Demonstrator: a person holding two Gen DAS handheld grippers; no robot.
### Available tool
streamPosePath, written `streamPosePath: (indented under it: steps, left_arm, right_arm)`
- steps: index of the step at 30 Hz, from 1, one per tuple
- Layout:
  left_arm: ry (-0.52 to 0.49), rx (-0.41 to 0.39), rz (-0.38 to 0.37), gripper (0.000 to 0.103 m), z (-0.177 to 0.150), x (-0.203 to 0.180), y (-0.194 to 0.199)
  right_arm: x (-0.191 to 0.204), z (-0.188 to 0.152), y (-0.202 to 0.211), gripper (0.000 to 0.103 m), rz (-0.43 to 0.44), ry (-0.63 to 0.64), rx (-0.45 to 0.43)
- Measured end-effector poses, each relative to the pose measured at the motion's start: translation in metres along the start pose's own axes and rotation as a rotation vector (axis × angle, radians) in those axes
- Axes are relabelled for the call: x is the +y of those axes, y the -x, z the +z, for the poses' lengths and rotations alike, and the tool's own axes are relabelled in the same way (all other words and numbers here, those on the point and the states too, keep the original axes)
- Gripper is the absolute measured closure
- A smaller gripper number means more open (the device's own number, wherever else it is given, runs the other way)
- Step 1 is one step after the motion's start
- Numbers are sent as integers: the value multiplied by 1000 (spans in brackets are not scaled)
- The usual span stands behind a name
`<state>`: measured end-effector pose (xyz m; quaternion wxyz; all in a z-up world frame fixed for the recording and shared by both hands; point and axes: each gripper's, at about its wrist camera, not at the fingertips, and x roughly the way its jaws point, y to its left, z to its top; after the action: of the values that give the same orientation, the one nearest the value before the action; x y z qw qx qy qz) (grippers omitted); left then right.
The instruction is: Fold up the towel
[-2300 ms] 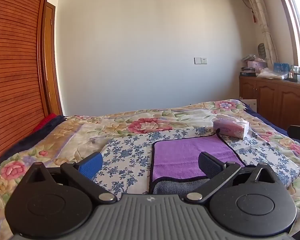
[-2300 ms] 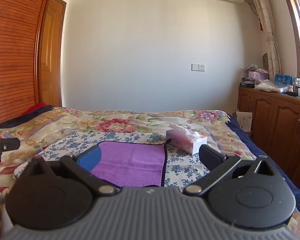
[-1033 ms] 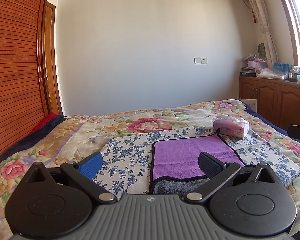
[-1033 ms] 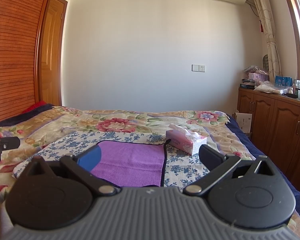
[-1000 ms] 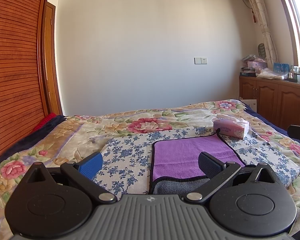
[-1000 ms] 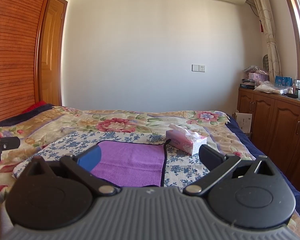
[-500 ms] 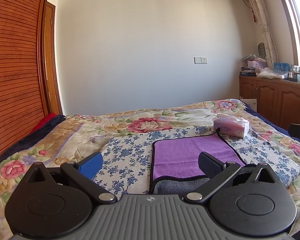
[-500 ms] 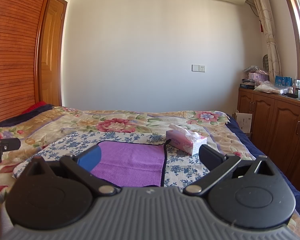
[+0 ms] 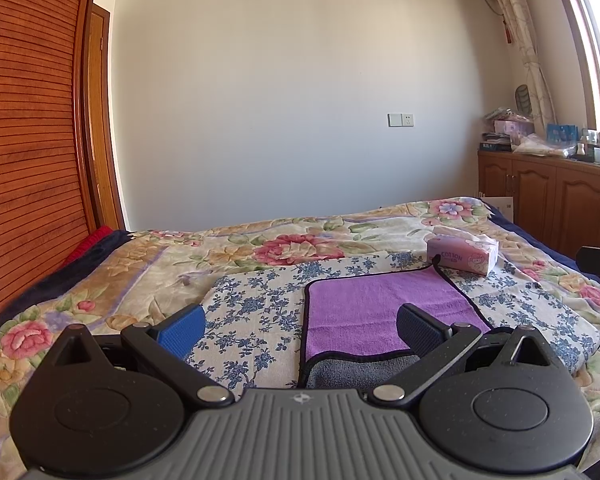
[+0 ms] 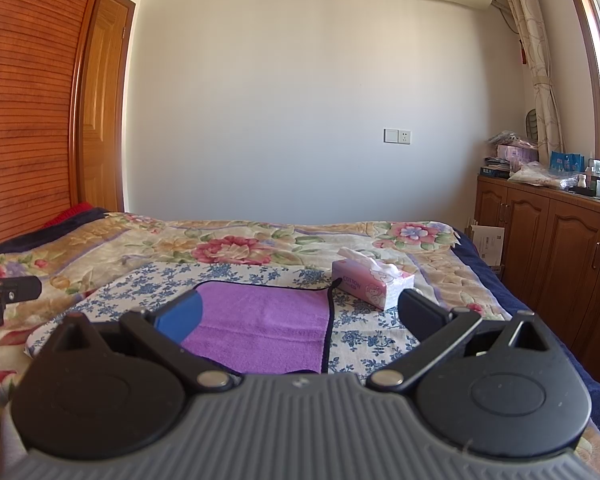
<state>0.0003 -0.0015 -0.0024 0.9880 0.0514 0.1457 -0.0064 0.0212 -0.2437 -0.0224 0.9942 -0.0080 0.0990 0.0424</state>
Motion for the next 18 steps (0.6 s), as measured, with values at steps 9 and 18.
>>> streamPosePath:
  steps: [9,18]
  left_arm:
    - [0,4,1,0,-1,0,-1]
    - [-9,27,3,0,-3,-1,-8]
  right_arm:
    - [2,1,-1,0,3,4,3]
    - [6,0,-7,0,6,8,28]
